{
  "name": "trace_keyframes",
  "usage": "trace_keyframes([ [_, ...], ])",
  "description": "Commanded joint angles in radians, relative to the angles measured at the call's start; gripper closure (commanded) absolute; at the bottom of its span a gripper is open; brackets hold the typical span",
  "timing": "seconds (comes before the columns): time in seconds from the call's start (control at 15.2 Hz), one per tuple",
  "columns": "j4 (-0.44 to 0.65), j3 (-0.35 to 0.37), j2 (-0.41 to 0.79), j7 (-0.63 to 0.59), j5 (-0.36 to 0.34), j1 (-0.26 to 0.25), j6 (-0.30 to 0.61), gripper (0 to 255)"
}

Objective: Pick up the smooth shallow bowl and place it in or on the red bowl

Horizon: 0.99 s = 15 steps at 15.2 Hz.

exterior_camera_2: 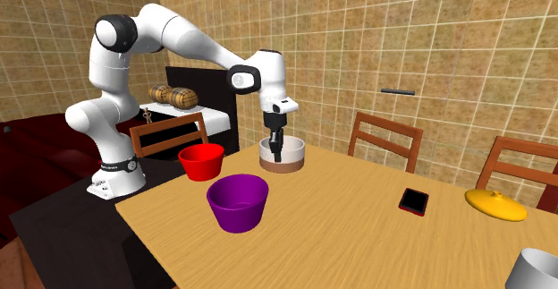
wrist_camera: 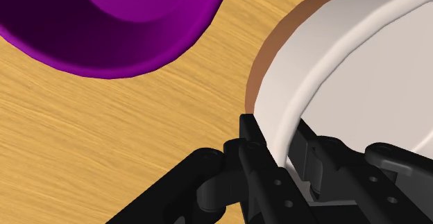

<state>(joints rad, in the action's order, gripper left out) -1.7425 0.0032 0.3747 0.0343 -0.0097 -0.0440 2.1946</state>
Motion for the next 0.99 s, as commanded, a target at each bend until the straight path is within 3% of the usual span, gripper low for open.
trace_keyframes([
  [0.0,0.015,0.000,-0.010,0.001,0.000,0.000,-0.025,255],
  [0.66,0.088,0.000,-0.053,0.002,0.001,0.000,-0.141,255],
  [0.92,-0.134,0.004,-0.217,-0.010,0.000,-0.006,-0.083,255],
])
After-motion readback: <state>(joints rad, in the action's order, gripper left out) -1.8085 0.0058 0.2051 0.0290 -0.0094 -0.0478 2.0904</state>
